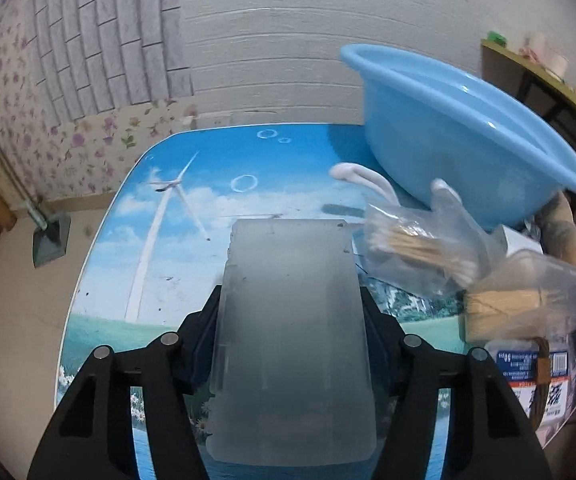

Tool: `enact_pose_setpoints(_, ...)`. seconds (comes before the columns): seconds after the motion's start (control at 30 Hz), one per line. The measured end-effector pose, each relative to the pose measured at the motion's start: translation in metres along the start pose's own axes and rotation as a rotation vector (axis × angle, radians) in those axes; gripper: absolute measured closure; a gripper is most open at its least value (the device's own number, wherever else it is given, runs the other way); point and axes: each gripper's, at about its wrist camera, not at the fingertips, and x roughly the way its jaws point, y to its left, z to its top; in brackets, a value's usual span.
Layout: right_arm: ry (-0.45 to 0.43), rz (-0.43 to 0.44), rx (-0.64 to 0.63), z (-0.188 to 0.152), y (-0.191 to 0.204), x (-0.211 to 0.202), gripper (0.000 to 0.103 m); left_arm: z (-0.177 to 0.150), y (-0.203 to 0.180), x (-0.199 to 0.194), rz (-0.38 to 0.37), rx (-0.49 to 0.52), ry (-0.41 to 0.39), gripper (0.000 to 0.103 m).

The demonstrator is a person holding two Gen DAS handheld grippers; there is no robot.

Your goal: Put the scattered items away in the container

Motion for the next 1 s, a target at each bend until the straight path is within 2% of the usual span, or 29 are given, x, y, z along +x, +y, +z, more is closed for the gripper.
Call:
enact_pose_setpoints(0.17, -0.04, 0.022, 0.017, 0.007, -0.001, -0.013, 0.041, 0.001, 0.006, -0.005, -0.04, -0.046, -0.004, 0.042)
enact_pose_setpoints(0.33, -0.09, 0.039, 0.028, 0.016, 0.002, -0.033, 0.041, 0.003, 0.007, -0.029, -0.046, -0.076, -0.081, 0.042)
enact_pose_setpoints(0.47, -0.141, 0.063, 0.046, 0.024, 0.006, -0.054, 0.041, 0.008, 0.004, -0.057, -0.079, -0.11, -0.144, 0.042)
enact_pose_setpoints(0.73, -0.222, 0.147, 0.005, 0.06, 0.028, -0.073, 0.041, 0.044, -0.024, -0.088, -0.132, -0.046, -0.205, 0.042)
enact_pose_setpoints(0.83, -0.227, 0.164, -0.008, 0.073, 0.034, -0.068, 0.041, 0.059, -0.039, -0.087, -0.14, 0.009, -0.217, 0.042)
enact_pose_setpoints(1.0, -0.208, 0.181, -0.008, 0.09, 0.037, -0.051, 0.041, 0.081, -0.06, -0.076, -0.168, 0.047, -0.199, 0.042)
